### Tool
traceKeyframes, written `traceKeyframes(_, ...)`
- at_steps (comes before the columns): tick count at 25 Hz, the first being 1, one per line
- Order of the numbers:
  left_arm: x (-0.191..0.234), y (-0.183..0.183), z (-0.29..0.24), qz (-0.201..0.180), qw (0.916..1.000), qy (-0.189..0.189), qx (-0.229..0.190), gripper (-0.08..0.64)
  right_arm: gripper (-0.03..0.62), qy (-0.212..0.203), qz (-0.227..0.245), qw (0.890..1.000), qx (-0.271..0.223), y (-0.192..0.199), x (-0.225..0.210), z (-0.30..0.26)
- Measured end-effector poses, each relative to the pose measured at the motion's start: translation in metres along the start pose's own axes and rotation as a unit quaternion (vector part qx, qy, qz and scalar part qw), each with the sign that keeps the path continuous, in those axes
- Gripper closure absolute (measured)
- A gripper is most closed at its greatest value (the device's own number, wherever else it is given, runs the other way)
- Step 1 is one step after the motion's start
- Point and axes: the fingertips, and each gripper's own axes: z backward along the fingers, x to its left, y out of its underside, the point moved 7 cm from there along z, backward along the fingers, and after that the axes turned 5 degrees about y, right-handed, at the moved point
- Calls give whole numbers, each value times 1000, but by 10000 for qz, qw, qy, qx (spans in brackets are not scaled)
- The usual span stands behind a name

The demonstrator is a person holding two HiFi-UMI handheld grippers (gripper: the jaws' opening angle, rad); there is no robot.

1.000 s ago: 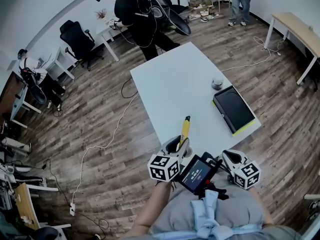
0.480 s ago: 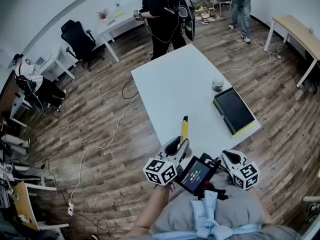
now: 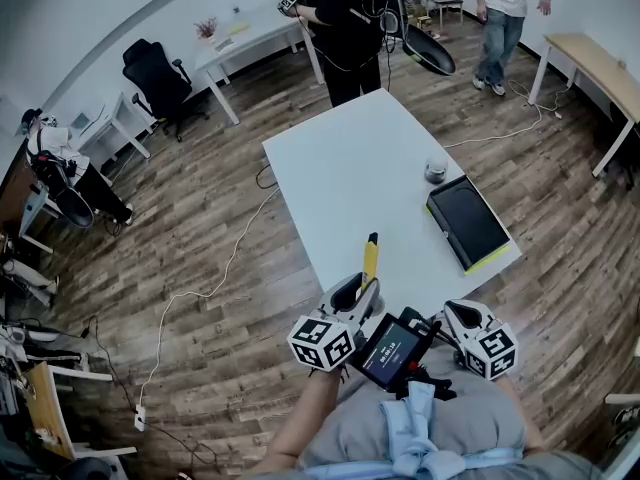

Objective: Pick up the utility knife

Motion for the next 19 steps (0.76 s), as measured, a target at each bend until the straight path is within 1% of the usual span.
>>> traceKeyframes(19,1,-1,-6,16,10000,-31,41,425,565,-33,44,10000,-30,-8,-5,-1)
